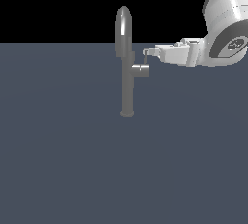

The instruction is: Turn on the faucet by rotating a designated handle.

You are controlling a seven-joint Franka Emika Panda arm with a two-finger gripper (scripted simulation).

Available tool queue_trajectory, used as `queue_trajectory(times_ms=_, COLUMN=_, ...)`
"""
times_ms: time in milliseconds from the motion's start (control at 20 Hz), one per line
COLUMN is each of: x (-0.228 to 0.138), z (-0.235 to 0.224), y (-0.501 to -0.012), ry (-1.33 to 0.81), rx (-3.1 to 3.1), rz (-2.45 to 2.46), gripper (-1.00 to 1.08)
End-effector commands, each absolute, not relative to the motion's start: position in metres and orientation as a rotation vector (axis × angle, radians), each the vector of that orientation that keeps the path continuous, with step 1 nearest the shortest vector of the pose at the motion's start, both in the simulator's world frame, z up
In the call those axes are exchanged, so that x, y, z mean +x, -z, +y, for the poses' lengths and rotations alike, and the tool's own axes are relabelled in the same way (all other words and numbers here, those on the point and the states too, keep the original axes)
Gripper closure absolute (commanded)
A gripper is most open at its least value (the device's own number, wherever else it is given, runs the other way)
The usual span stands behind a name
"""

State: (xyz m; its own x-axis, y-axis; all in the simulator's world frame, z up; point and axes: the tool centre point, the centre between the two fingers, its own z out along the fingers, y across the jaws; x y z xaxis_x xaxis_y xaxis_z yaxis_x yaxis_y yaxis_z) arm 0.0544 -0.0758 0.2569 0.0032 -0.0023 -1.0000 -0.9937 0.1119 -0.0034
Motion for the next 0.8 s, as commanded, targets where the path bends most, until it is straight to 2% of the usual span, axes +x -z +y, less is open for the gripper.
queue_trajectory(times_ms=0, x=0.048, z=-0.075, y=-0.257, ry=-1.126, rx=-1.129, rz=1.259, gripper=1.08)
queue_trajectory(times_ms=750, x=0.014, z=-0.071, y=-0.252, ry=-1.12, rx=-1.132, rz=1.257, gripper=1.08)
